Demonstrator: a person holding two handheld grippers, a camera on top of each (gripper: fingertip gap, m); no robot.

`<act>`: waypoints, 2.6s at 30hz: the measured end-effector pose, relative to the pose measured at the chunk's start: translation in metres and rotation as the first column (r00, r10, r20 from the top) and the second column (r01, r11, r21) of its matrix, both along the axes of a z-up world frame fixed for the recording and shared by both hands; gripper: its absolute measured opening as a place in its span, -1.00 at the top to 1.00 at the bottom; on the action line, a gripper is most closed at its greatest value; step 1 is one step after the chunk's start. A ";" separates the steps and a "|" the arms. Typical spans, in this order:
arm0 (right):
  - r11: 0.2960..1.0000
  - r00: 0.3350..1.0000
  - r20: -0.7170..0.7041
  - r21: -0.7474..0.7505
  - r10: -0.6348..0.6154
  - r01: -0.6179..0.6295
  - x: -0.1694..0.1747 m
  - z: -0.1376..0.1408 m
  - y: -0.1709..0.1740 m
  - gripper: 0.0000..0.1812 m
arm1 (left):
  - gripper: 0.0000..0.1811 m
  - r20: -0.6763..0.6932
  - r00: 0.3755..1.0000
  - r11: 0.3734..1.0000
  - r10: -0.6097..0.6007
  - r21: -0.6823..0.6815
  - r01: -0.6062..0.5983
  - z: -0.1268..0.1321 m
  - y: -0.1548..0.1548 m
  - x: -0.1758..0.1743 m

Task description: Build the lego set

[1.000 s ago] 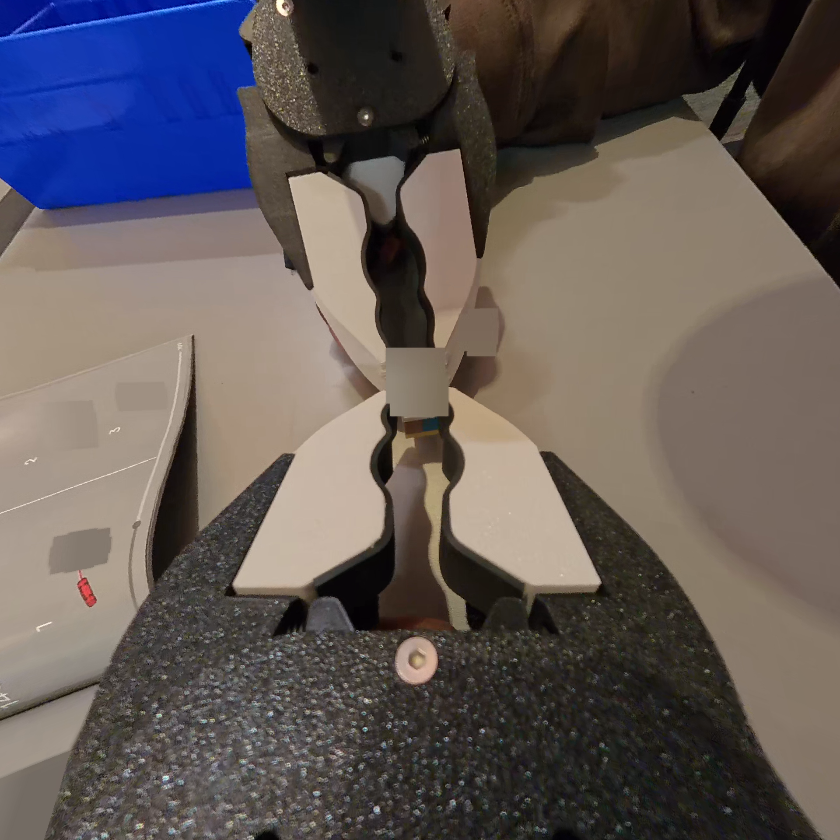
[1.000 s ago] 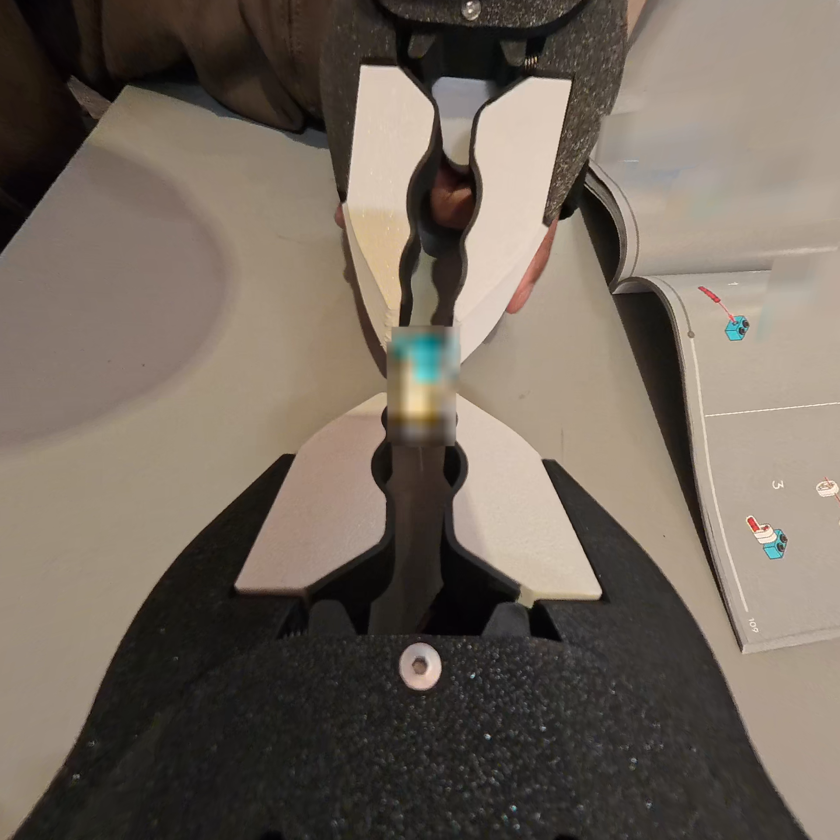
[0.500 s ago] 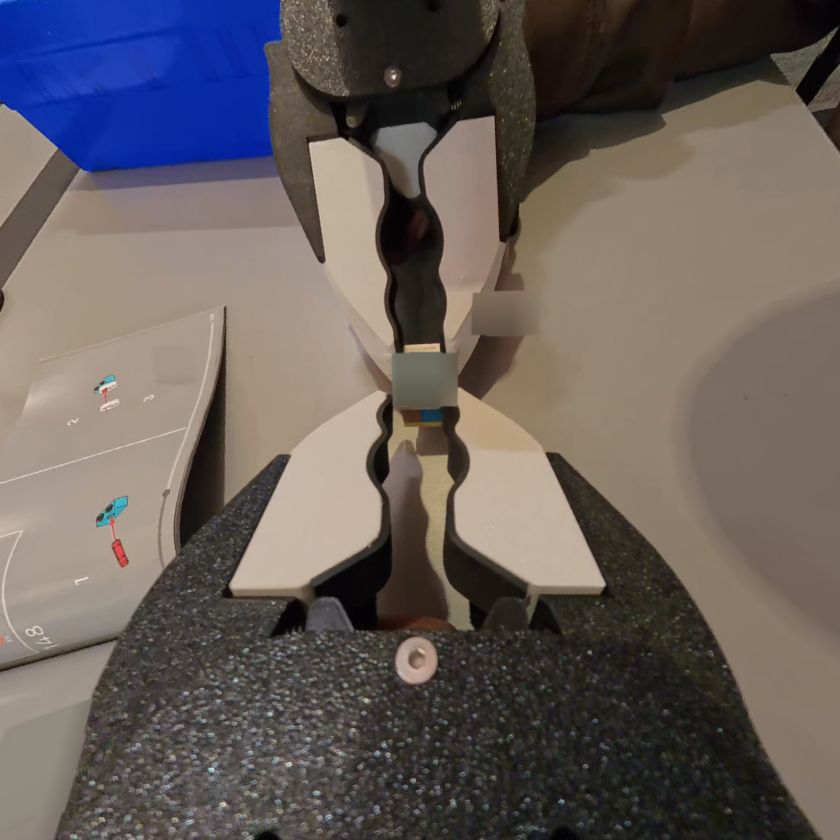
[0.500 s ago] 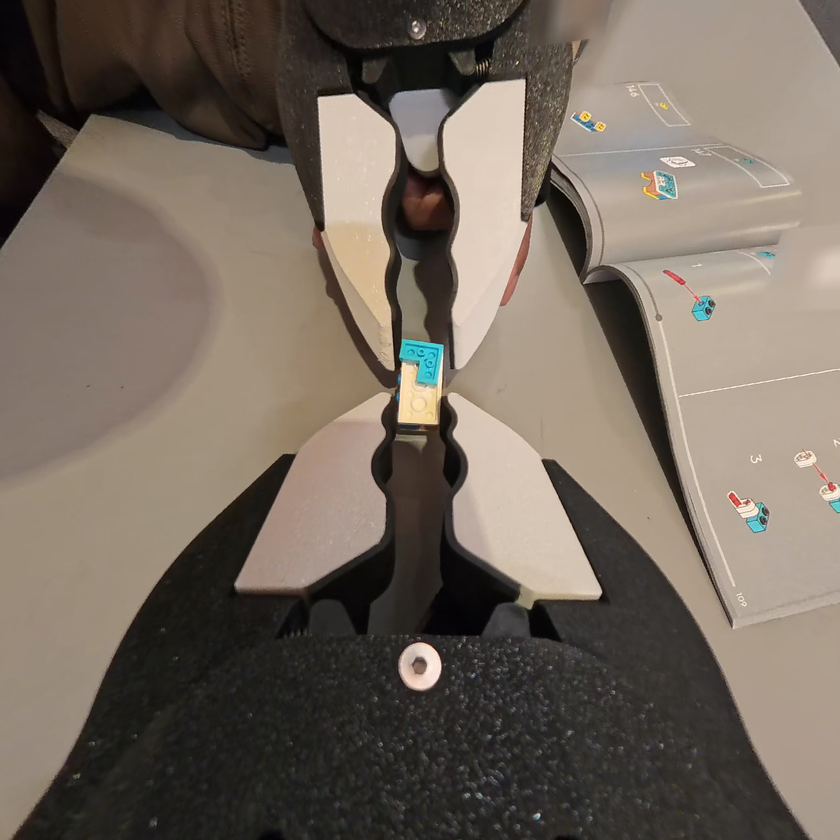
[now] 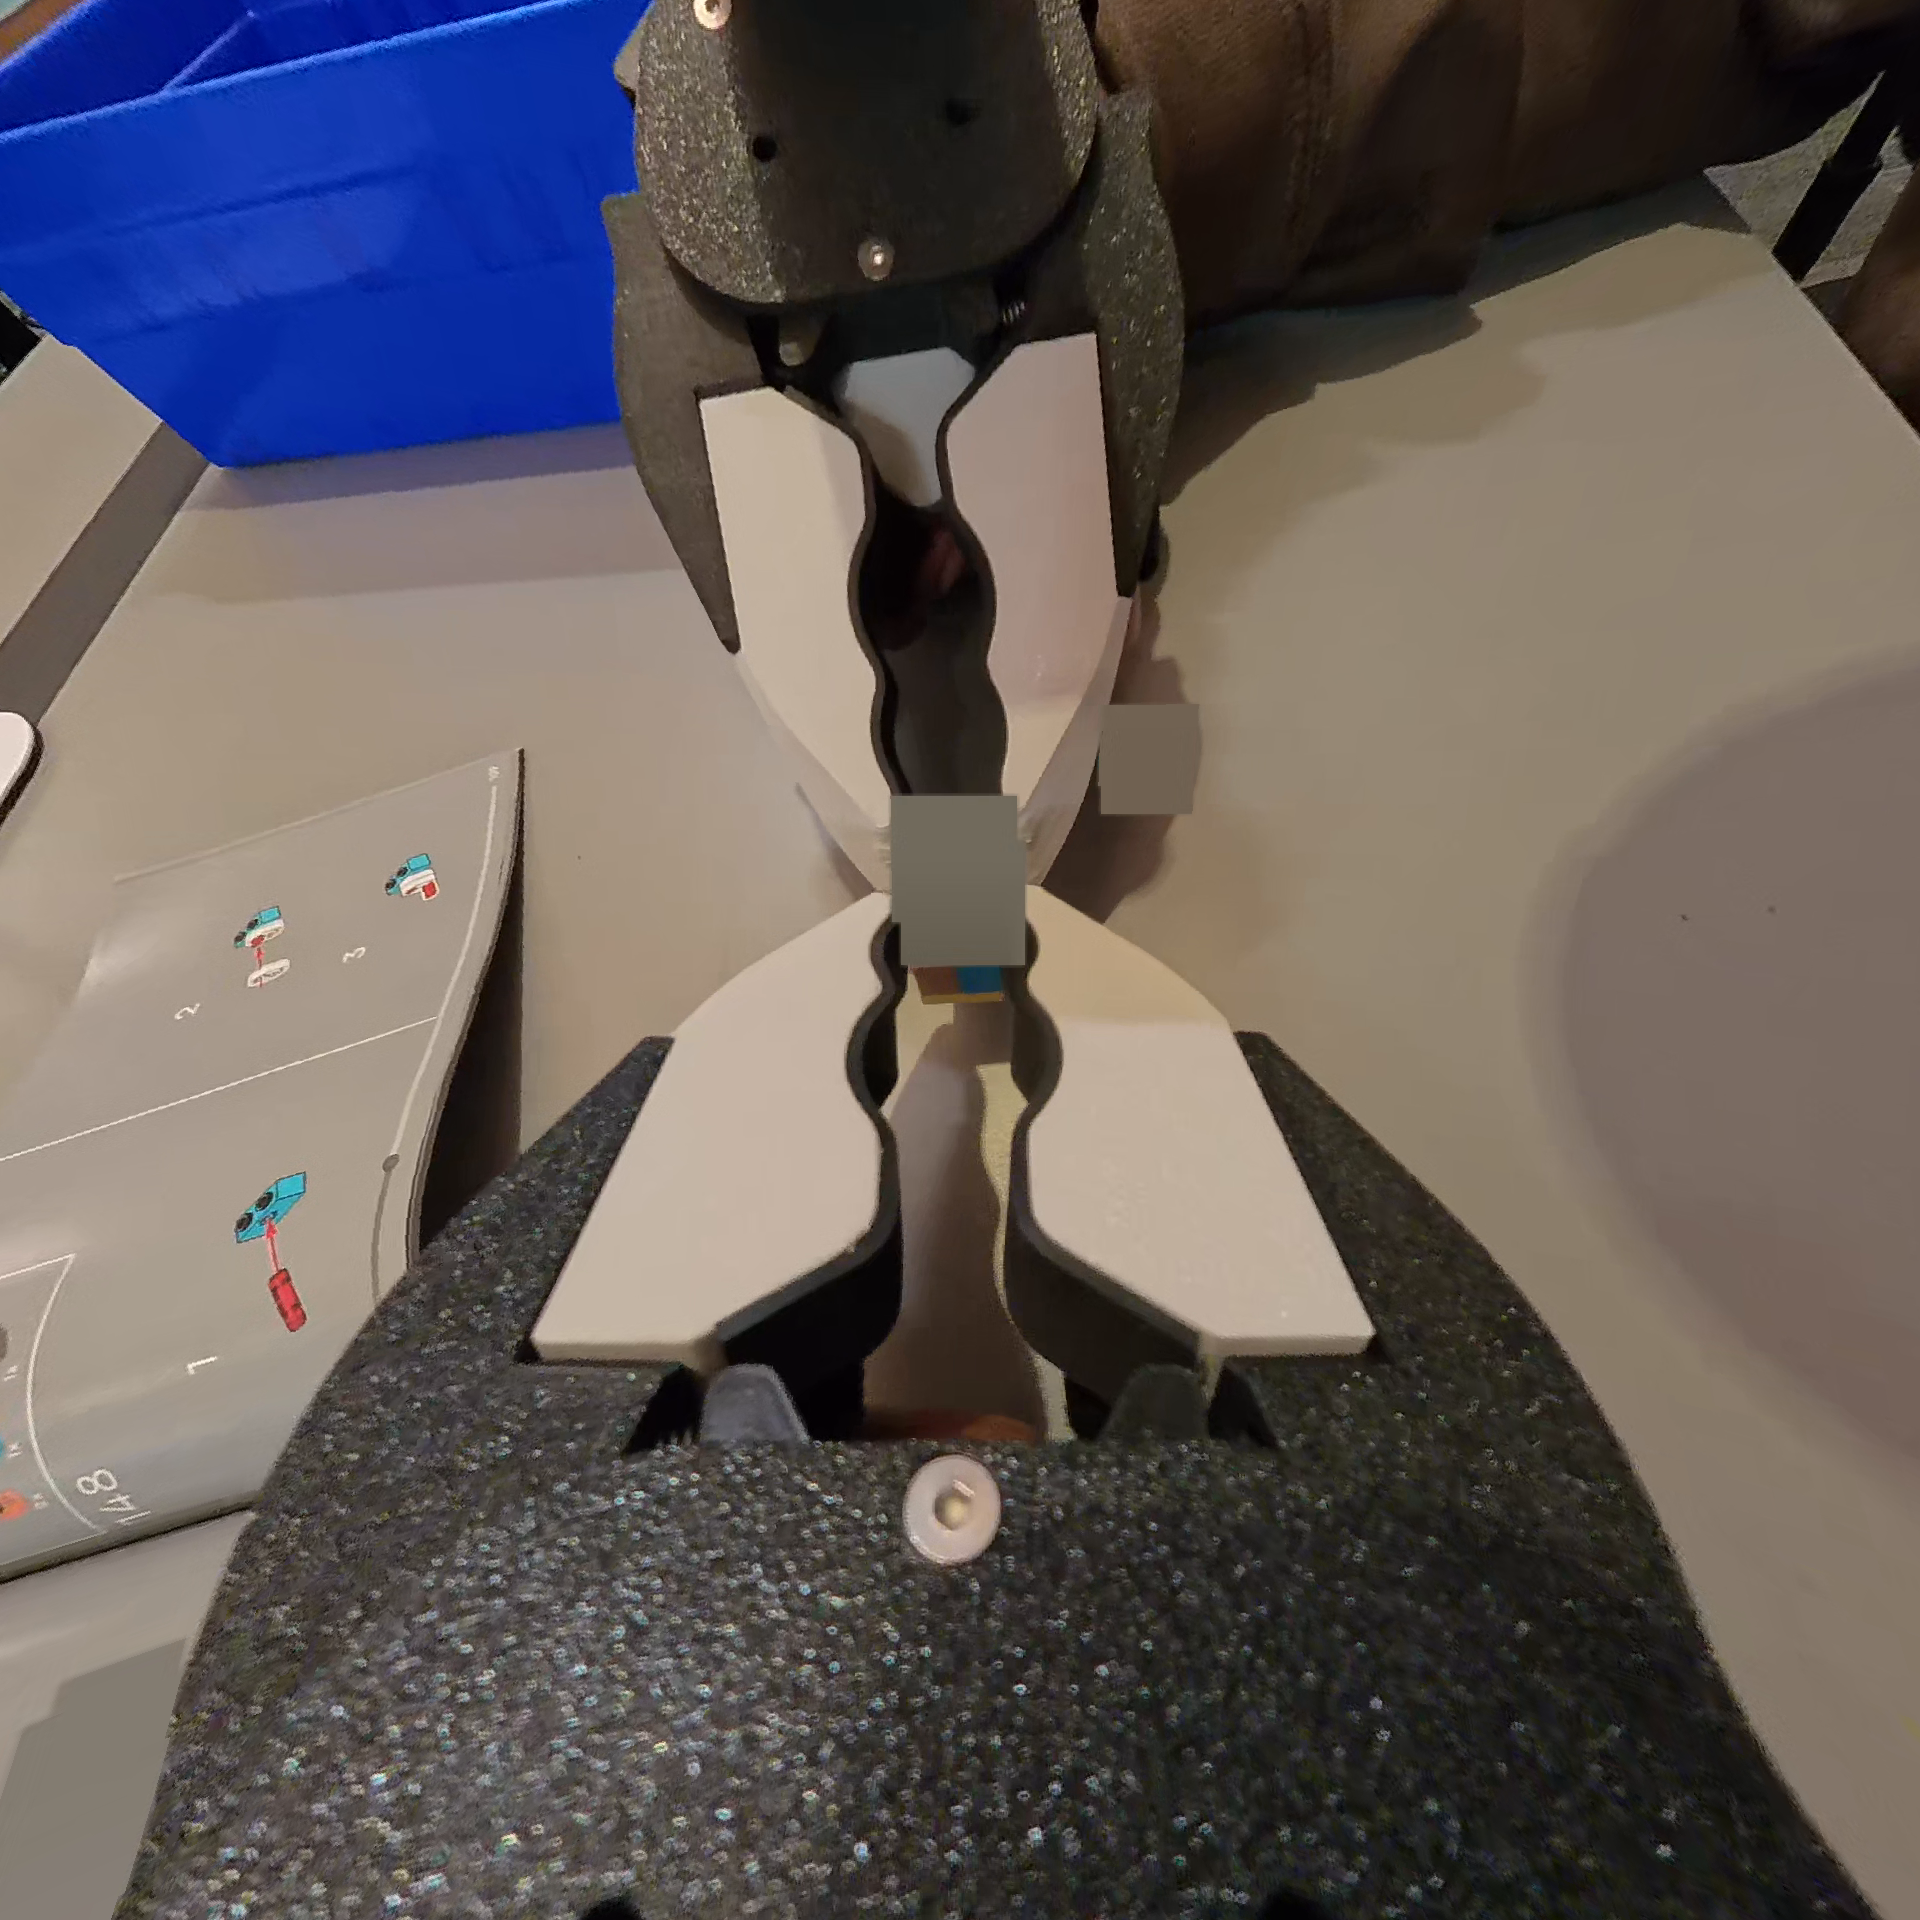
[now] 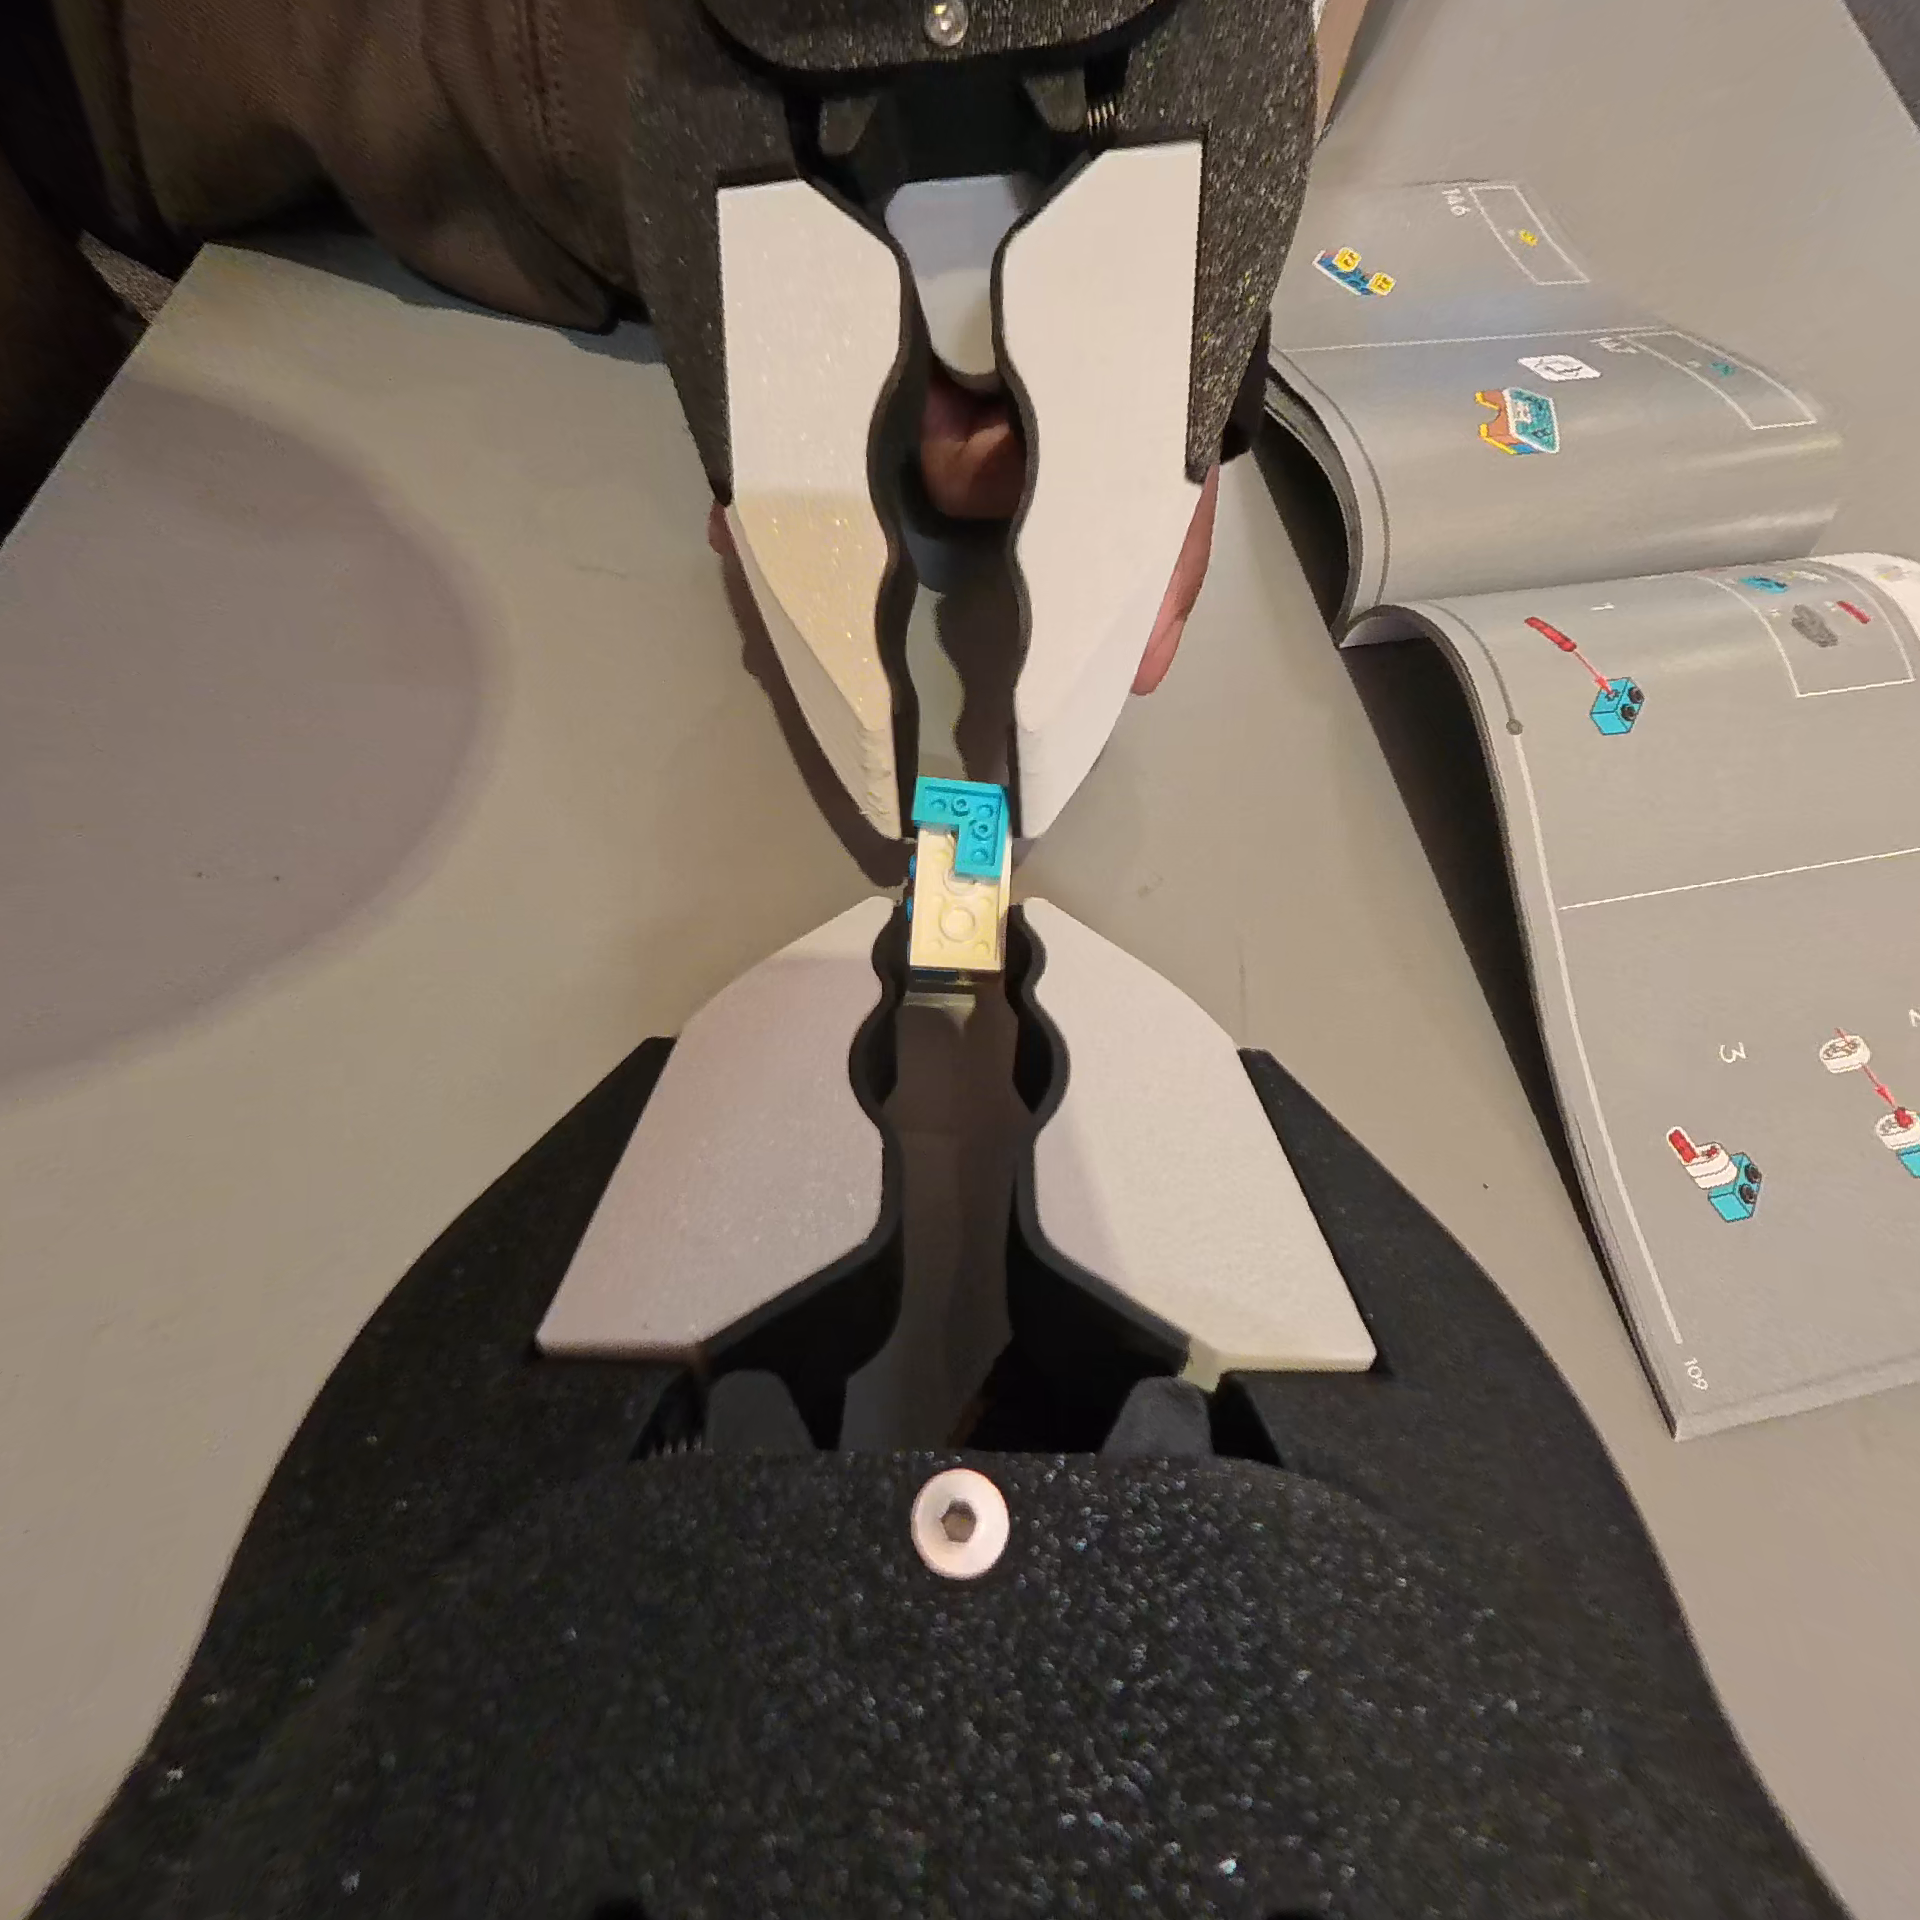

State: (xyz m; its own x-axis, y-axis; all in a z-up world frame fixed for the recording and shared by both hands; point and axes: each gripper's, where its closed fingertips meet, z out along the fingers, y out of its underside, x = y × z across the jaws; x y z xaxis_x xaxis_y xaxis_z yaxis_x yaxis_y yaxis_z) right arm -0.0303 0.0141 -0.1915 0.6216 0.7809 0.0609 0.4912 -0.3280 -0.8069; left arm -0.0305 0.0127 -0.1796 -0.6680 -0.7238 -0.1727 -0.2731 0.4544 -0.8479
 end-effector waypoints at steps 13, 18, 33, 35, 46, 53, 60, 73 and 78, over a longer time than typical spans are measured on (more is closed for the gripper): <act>1.000 1.000 -0.016 0.000 -0.013 0.013 0.001 0.002 0.001 0.80 | 0.78 -0.018 1.000 0.999 0.026 0.024 -0.025 -0.003 0.003 0.001; 1.000 1.000 -0.015 0.000 -0.013 0.013 0.001 0.002 0.001 0.80 | 0.75 -0.014 0.999 0.999 0.031 0.023 -0.031 -0.002 0.004 0.002; 1.000 1.000 -0.016 -0.001 -0.012 0.012 0.001 0.001 0.002 0.80 | 0.81 -0.003 1.000 1.000 0.026 0.008 -0.026 0.001 0.002 0.002; 1.000 1.000 -0.017 -0.001 -0.012 0.012 0.001 0.002 0.002 0.80 | 0.81 -0.002 1.000 1.000 0.027 0.008 -0.027 0.001 0.002 0.002; 1.000 0.999 -0.038 -0.002 -0.012 0.012 0.002 0.004 0.001 0.81 | 0.67 -0.044 0.998 0.999 0.039 0.013 -0.038 -0.008 0.004 0.002; 1.000 0.998 -0.070 0.003 -0.004 0.004 0.002 0.008 0.001 0.81 | 0.77 -0.053 0.998 0.999 0.035 -0.009 -0.035 -0.007 0.004 0.002; 1.000 0.998 -0.060 0.013 0.004 -0.003 0.002 0.010 0.000 0.81 | 0.79 -0.064 0.997 0.998 0.031 -0.045 -0.034 -0.005 0.003 0.002; 0.978 0.999 -0.029 0.206 -0.031 0.037 0.011 0.043 0.003 0.69 | 0.80 -0.002 0.999 0.964 0.046 -0.262 -0.045 0.026 0.007 0.005; 0.908 0.990 0.066 0.409 -0.125 0.087 0.021 0.051 0.013 0.57 | 0.80 0.020 0.996 0.951 0.091 -0.299 -0.081 0.042 0.016 0.006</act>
